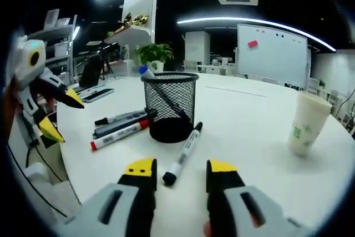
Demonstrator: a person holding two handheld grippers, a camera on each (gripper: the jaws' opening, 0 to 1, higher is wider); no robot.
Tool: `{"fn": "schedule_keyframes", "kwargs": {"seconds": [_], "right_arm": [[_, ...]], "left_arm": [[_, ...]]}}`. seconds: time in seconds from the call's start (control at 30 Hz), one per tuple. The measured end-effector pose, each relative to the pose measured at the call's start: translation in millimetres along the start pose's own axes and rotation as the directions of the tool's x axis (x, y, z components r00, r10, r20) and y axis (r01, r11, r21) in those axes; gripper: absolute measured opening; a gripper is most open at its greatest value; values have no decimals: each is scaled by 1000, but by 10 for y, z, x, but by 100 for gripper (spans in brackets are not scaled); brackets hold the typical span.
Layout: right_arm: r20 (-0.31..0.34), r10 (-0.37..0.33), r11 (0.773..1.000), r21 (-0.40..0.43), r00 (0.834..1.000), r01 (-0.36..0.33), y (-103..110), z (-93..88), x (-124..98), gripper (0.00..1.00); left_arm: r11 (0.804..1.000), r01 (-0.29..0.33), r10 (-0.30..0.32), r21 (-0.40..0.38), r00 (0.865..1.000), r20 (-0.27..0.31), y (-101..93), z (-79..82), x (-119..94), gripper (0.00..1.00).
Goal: Place the scattered laser pointers and whiteboard markers into the pen holder and stack the scattered paper cups together
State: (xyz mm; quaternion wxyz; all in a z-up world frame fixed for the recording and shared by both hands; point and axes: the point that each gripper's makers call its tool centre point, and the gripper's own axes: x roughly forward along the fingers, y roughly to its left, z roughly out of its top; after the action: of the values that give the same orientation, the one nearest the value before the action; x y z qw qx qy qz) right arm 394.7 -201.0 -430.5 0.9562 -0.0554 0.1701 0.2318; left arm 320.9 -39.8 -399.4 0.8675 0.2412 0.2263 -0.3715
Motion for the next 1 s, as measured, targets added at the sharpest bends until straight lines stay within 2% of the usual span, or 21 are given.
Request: {"fn": "schedule_keyframes", "kwargs": {"seconds": [0.2,0.3,0.47,0.87,1.0], "right_arm": [[-14,1,1000,-10,1000,-1,19,-49,2,32],[-14,-3,1000,-28,1000,2,19,-55,5,26],[-12,-7,1000,-28,1000,6,13,-64,13,26],[-11,-12,1000,-13,1000,12,-9,-60,17,24],[-14,-19,1000,-4,1000,19,-20,-74,20,20]], "left_arm": [[1000,3,-3,-2,1000,12,-8,33,4,49],[1000,2,-2,0,1000,6,-11,9,3,49],[1000,-2,2,-6,1000,1,6,-29,-5,49],[1000,-9,9,4,1000,15,30,30,-25,49],[1000,-2,2,6,1000,15,3,36,-15,49]]}}
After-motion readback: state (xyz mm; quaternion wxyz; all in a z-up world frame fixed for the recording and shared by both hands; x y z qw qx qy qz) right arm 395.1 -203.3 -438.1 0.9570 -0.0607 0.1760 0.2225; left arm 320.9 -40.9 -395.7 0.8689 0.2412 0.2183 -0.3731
